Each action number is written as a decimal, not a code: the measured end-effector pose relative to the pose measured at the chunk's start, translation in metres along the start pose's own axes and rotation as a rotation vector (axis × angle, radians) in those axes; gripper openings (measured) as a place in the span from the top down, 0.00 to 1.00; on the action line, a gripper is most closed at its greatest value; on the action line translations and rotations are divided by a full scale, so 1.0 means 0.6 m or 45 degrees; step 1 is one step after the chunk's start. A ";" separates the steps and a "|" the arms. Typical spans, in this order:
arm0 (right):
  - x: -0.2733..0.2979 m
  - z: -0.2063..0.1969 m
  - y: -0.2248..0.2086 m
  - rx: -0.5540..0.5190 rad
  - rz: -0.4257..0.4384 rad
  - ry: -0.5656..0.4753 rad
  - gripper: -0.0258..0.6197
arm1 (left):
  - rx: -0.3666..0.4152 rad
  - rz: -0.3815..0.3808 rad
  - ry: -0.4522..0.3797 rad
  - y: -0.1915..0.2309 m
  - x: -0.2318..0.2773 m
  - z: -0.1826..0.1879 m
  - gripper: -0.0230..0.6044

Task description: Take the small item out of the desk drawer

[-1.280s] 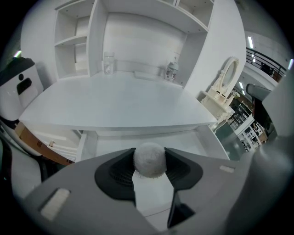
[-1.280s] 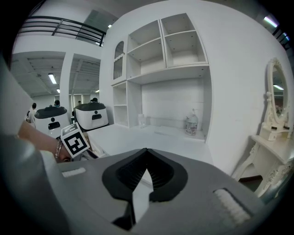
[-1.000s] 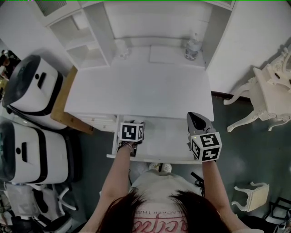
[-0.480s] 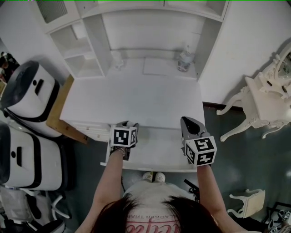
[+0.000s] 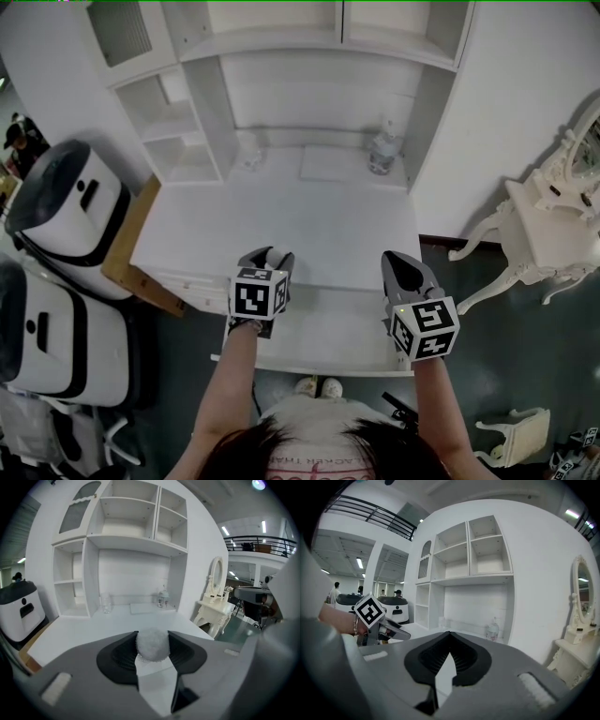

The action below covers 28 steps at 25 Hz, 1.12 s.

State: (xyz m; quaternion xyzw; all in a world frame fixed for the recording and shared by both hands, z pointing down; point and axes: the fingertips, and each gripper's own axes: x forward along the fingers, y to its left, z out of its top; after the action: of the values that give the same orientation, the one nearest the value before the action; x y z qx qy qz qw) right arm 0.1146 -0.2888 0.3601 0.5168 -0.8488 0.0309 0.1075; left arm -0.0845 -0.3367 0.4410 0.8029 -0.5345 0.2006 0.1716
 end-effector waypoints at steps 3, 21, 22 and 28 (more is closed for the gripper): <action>-0.004 0.021 -0.002 -0.003 0.000 -0.035 0.96 | 0.016 -0.003 -0.068 -0.005 -0.012 0.034 0.65; -0.021 0.159 -0.004 -0.089 -0.033 -0.289 0.96 | 0.159 0.050 -0.548 -0.014 -0.116 0.210 0.65; -0.021 0.167 -0.004 -0.092 -0.037 -0.303 0.96 | 0.164 0.055 -0.572 -0.013 -0.122 0.219 0.65; -0.024 0.206 -0.010 -0.116 -0.062 -0.377 0.96 | 0.193 0.084 -0.722 -0.011 -0.162 0.272 0.65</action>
State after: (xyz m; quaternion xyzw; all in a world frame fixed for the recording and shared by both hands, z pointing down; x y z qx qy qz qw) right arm 0.1076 -0.2991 0.2362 0.5308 -0.8430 -0.0869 0.0053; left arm -0.0894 -0.3374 0.2511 0.8196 -0.5705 0.0131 -0.0515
